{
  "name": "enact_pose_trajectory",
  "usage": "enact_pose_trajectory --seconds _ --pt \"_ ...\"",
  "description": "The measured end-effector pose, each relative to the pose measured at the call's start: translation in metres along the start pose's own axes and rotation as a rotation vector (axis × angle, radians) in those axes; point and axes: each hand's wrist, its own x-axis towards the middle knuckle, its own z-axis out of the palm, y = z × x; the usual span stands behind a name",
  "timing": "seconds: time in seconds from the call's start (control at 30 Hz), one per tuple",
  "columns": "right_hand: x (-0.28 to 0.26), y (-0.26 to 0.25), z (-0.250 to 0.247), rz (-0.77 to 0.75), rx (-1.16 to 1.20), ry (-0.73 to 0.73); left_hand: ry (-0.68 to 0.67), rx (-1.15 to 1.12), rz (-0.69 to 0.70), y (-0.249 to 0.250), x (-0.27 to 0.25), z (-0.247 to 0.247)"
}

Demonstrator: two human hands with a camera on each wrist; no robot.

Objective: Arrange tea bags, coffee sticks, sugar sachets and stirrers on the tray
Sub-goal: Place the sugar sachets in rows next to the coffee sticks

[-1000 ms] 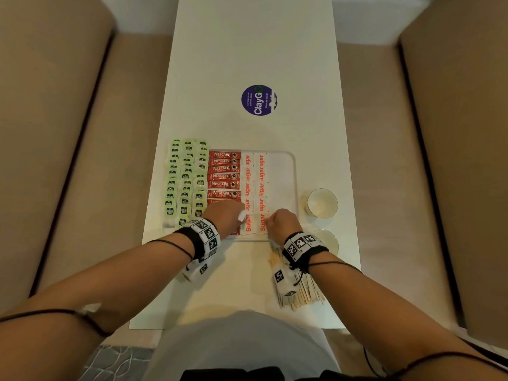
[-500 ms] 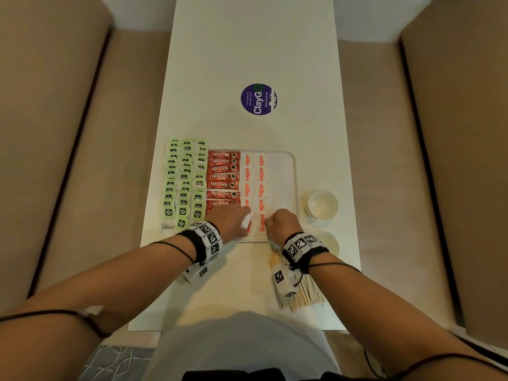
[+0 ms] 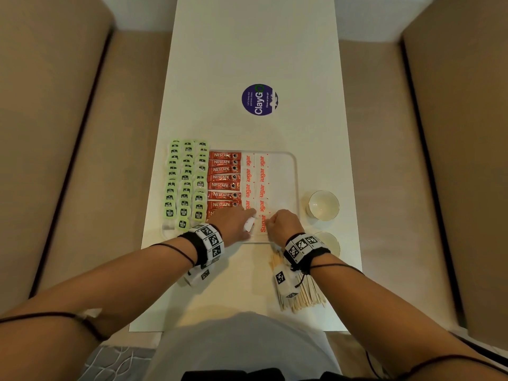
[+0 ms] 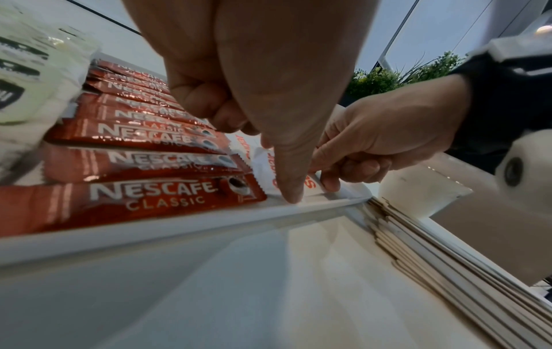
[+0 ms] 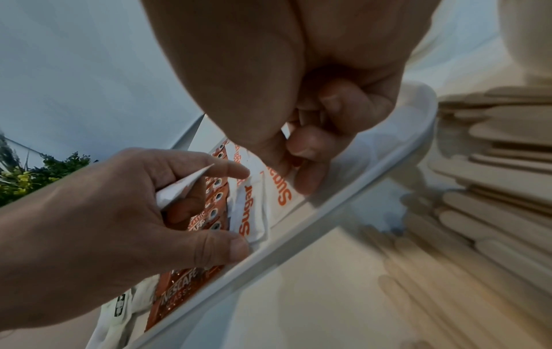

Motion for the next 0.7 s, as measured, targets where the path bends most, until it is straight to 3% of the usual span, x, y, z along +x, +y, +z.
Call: enact_pose_trajectory --seconds 0.7 --pt "-0.0080 -0.0081 -0.0054 0.001 -0.004 0.009 0.025 -0.002 -0.064 -0.0021 0.0004 0.0044"
